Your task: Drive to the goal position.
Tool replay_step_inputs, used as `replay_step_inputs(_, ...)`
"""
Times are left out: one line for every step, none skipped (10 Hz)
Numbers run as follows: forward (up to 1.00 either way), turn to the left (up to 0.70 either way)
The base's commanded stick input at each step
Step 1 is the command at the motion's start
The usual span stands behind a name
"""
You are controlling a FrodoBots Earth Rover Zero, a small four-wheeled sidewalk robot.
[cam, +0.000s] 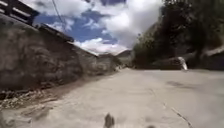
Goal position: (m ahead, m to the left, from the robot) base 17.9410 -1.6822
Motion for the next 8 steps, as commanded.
replay_step_inputs(0.7, 0.0)
replay_step_inputs(0.7, 0.0)
replay_step_inputs(0.7, 0.0)
replay_step_inputs(0.7, 0.0)
replay_step_inputs(0.7, 0.0)
replay_step_inputs(0.7, 0.0)
replay_step_inputs(0.7, 0.0)
replay_step_inputs(0.7, 0.0)
